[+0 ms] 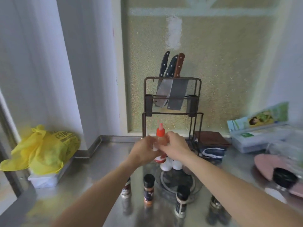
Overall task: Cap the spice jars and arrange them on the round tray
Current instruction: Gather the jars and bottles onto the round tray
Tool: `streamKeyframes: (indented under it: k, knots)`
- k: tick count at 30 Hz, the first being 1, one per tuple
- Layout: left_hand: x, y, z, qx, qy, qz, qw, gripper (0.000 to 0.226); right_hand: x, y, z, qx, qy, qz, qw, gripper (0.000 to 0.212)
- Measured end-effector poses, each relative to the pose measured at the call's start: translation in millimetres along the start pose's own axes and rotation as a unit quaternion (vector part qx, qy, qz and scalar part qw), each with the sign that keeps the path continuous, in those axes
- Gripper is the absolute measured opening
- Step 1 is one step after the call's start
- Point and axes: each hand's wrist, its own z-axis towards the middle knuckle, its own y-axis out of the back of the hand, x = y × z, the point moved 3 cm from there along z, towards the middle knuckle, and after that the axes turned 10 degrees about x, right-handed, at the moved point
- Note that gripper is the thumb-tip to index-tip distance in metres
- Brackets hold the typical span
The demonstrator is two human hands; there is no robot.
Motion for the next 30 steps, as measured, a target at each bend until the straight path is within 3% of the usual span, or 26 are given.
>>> streamKeyframes:
  k: [3, 7, 17, 20, 24, 28, 30]
  knots:
    - [-3.5, -21.7, 4.0, 0.02, -0.006, 0.063, 0.998, 0.036, -23.3, -9.7, -2.9, 0.019, -0.037, -0.002, 0.999, 0.021]
    - [8.7, -33.6, 6.1, 0.045, 0.056, 0.069, 0.995, 0.048, -45.4, -35.2, 9.6, 0.035, -0.071, -0.001, 0.997, 0.017]
    - [7.3, -43.5, 1.5, 0.073, 0.101, 0.111, 0.986, 0.035, -62.0, -49.5, 7.0, 0.058, -0.074, -0.013, 0.995, 0.04]
    - [-6.8, -39.0, -6.6, 0.001, 0.095, 0.072, 0.993, 0.047, -65.3, -28.5, -5.1, 0.043, -0.059, -0.019, 0.997, 0.047]
    - [-51.9, -41.5, -23.9, -0.127, -0.008, 0.059, 0.99, 0.04, -71.3, 22.9, -38.4, -0.002, -0.043, -0.084, 0.996, 0.05]
    - [-111.2, -51.0, -33.7, -0.19, -0.061, 0.058, 0.978, 0.045, -96.3, 86.1, -88.3, -0.082, -0.018, -0.093, 0.992, 0.051]
    - [-136.1, -63.0, -34.5, -0.18, -0.093, 0.064, 0.977, 0.038, -118.7, 116.9, -112.4, -0.124, -0.03, -0.105, 0.986, 0.048]
